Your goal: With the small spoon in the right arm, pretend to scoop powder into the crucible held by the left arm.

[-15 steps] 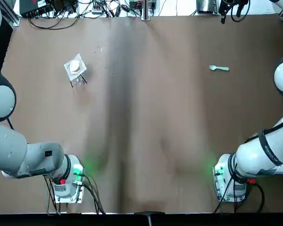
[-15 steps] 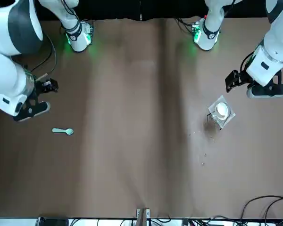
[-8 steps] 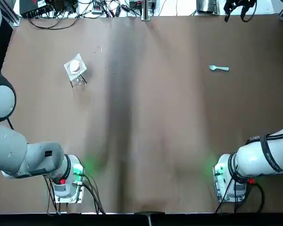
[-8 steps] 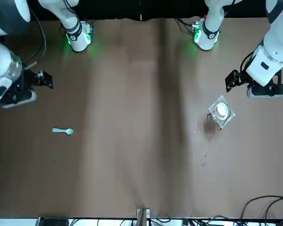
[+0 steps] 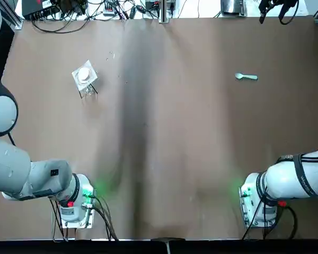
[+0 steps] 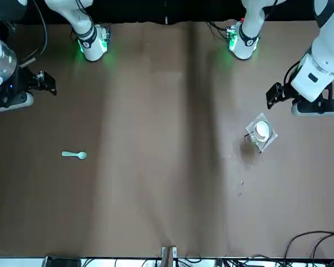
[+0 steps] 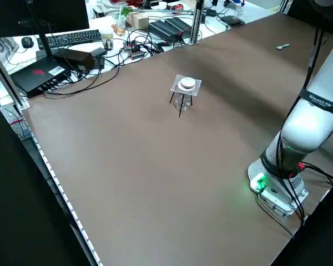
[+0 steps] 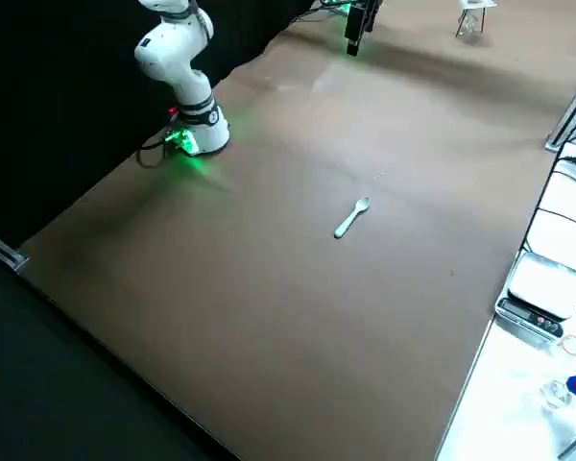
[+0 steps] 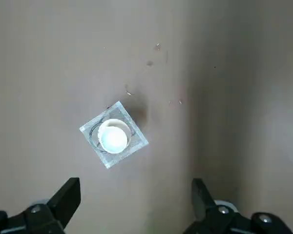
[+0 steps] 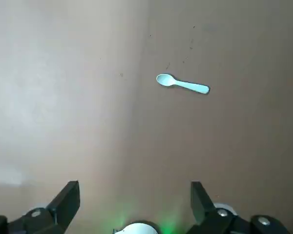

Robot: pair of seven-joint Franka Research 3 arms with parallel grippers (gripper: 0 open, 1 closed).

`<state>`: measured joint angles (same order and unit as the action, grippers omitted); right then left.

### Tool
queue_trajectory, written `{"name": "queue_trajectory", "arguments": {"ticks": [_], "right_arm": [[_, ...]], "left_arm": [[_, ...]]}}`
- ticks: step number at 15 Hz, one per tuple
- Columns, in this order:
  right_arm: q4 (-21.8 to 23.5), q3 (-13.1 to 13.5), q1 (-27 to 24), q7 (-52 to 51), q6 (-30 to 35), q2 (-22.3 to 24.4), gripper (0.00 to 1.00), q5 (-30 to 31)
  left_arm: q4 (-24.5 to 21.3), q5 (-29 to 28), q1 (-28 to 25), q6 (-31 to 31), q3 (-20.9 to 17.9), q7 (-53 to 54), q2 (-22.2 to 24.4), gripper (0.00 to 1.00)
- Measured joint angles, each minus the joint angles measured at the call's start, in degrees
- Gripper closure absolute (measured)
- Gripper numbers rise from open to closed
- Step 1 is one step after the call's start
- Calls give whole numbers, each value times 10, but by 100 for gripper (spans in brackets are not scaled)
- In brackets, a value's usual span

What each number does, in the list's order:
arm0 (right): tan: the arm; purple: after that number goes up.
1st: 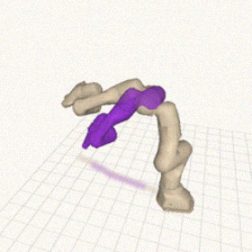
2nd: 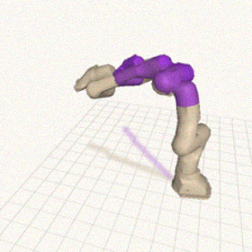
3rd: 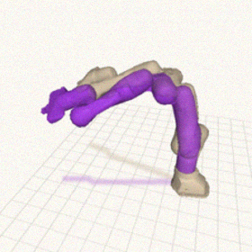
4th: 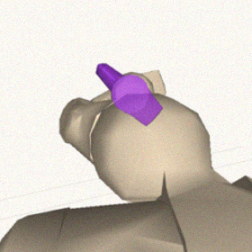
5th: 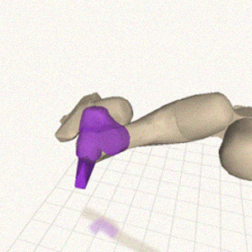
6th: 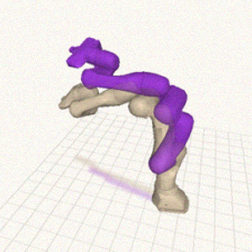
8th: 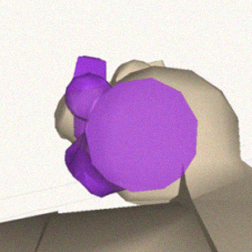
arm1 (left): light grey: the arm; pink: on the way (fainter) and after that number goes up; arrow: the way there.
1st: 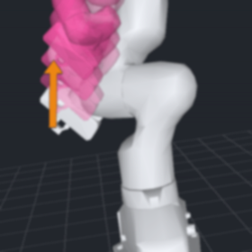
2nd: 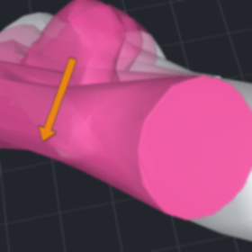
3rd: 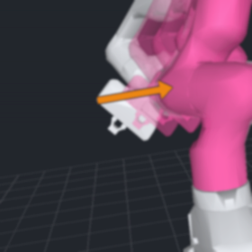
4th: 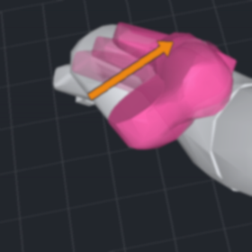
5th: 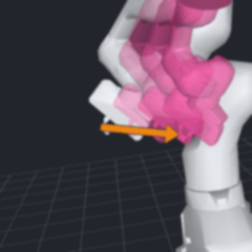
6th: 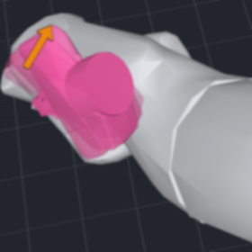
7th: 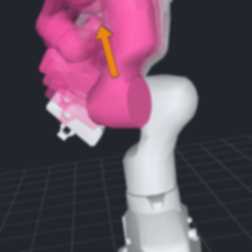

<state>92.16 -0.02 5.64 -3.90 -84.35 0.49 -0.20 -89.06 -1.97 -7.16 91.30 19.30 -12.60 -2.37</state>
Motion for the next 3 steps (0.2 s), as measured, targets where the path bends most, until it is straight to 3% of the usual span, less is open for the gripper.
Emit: {"name": "queue_trajectory", "arguments": {"ticks": [3], "right_arm": [[0, 0, 2, 6, 0, 0, 0, 0]], "left_arm": [[0, 0, -2, 0, -1, 0, 0, 0]]}}
